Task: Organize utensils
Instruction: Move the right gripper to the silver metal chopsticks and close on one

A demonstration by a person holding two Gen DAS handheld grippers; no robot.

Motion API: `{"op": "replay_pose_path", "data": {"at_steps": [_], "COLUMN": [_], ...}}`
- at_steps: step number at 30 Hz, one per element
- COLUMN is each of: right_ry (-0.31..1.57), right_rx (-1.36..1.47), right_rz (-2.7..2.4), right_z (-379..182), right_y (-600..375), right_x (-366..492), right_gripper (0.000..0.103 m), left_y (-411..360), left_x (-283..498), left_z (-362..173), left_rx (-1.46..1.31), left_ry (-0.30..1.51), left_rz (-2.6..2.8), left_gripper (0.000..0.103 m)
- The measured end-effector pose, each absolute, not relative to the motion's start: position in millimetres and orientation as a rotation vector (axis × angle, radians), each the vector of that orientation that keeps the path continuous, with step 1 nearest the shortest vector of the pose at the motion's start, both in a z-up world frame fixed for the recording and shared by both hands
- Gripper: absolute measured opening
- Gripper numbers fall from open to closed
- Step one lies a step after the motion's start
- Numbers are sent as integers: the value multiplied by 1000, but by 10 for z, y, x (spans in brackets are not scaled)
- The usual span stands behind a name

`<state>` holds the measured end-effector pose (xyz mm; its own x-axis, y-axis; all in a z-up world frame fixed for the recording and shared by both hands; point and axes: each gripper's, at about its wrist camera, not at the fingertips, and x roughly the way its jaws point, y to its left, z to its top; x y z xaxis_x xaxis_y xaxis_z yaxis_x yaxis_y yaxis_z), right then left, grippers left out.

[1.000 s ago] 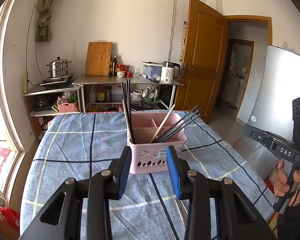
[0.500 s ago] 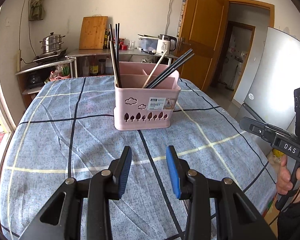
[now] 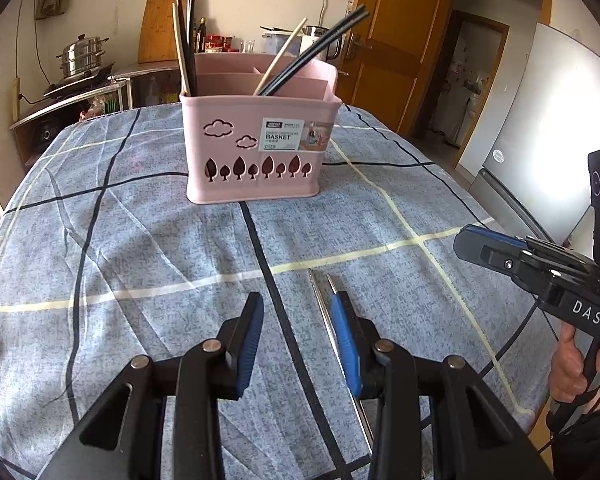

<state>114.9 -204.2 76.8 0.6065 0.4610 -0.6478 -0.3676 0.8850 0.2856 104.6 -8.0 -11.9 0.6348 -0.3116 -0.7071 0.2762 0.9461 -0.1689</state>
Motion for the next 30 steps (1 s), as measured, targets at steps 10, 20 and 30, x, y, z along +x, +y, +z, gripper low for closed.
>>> {"op": "replay_pose_path", "data": {"at_steps": [10,20,30], "right_ry": [817,838,868], "right_rx": [136,143,123], "right_rz": [480,488,520], "right_z": [667,614,547], "right_y": [-2039,-1986,-1801], "right_x": [1200,1241,1246], "right_gripper": [16,16,16], "left_y": [-307,-403,-70], "left_x": [1173,1187,1079], "left_z": [-380,-433,-425], "left_rx": [-27,49,47], "left_ry": [893,898,910], "left_rz": [-335,-323,-254], "left_gripper": [22,11,7]}}
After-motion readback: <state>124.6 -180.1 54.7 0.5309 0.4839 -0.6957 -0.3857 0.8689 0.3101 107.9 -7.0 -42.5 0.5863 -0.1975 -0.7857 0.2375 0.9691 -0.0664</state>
